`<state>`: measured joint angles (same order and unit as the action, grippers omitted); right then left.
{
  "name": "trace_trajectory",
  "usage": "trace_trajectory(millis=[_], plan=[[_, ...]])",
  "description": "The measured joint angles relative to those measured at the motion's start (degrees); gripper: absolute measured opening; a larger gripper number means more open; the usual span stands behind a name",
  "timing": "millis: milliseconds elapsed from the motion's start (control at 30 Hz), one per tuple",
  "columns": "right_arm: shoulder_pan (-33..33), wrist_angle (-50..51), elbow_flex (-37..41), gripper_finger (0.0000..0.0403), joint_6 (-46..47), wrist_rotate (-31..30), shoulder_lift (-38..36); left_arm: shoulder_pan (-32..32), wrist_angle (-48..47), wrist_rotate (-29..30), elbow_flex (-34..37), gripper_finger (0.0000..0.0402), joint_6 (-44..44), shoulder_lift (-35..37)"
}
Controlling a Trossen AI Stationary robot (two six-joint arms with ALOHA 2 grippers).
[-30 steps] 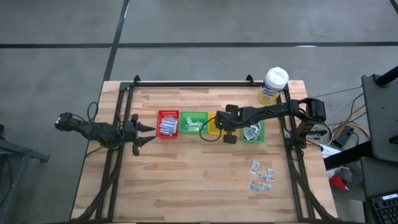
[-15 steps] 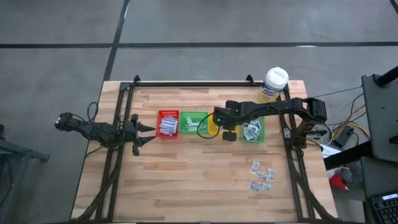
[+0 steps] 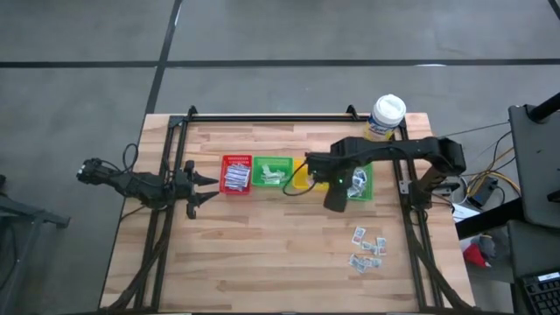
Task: Pick & Place First Aid Supplies
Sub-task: Put the orange ointment pack into the yellow bin
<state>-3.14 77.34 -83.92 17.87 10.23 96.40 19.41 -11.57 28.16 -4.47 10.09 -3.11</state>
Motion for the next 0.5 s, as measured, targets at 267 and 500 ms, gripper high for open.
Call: trace_trajectory(millis=[267,500], plan=[[7.26,0.21,4.36,0.0076,4.45,0.64,-1.42,-0.01,0.01,-0.01,0.00,0.0188,-0.02,0.00],[15.68,0.14,9.49,0.0089,4.65,0.79,-1.44,-0.01,0.00,0.00,0.00,0.0188,-0.03,0.00]])
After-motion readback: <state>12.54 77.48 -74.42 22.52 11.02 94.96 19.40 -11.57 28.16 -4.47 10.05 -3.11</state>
